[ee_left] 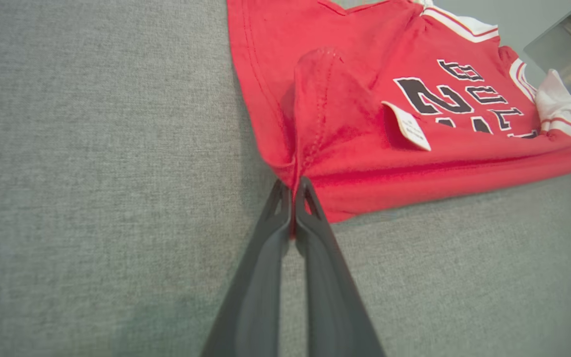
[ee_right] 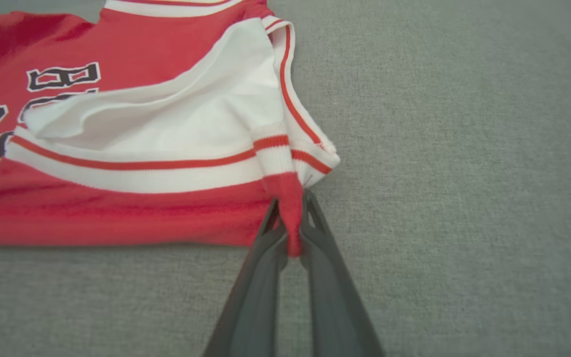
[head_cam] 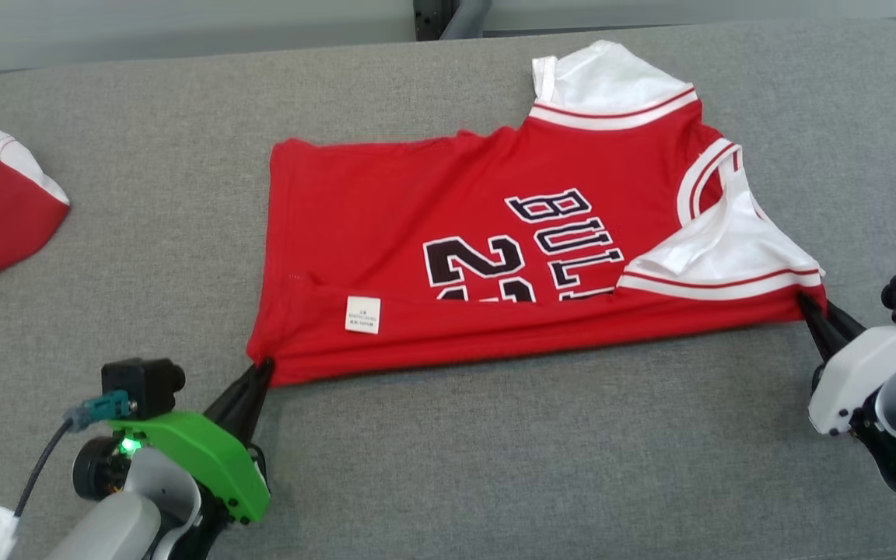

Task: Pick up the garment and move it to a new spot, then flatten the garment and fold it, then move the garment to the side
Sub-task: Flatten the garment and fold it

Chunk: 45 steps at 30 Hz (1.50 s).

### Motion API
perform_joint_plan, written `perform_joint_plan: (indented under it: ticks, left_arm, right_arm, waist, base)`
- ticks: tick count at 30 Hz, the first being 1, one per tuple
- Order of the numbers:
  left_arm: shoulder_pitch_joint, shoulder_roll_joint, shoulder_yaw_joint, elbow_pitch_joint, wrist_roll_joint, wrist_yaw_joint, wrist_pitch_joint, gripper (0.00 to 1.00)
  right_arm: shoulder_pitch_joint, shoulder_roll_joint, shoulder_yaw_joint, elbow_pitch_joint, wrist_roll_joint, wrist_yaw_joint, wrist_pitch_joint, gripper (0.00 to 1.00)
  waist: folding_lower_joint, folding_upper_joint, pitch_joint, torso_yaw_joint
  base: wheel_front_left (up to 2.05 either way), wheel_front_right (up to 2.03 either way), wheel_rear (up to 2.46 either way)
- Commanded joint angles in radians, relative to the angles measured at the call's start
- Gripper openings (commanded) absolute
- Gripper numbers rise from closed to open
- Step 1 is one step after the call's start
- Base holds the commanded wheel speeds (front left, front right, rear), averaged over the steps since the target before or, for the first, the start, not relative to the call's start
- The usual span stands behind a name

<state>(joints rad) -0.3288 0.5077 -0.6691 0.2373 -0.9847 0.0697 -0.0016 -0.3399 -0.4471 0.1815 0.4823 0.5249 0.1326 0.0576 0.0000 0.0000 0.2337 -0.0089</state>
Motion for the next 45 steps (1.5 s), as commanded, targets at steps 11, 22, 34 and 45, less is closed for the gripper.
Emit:
perform_joint_plan:
  ticks: [11, 22, 34, 45]
  left_arm:
    - [0.307, 0.091, 0.045, -0.306, -0.051, 0.173, -0.052, 0.00]
    - [0.395, 0.035, 0.039, -0.325, -0.097, 0.209, -0.076, 0.00]
    - [0.385, 0.071, 0.077, -0.327, -0.080, 0.228, -0.102, 1.00]
    - [0.153, 0.117, 0.101, -0.347, -0.013, 0.216, -0.040, 1.00]
  right_arm:
    - [0.279, -0.040, -0.103, -0.267, 0.047, -0.004, 0.097, 0.00]
    - [0.341, 0.045, -0.123, -0.325, 0.030, -0.003, 0.149, 0.00]
    - [0.303, 0.038, -0.214, -0.337, 0.020, -0.002, 0.110, 1.00]
    - [0.077, 0.004, -0.174, -0.403, -0.045, -0.002, 0.188, 1.00]
  waist:
    - [0.0000, 0.0000, -0.019, -0.033]
    - [0.0000, 0.0000, 0.002, -0.044]
    - [0.0000, 0.0000, 0.017, -0.037]
    - [0.0000, 0.0000, 0.104, -0.024]
  base:
    - [0.00, 0.00, 0.00]
    - [0.00, 0.00, 0.00]
    - [0.00, 0.00, 0.00]
    - [0.00, 0.00, 0.00]
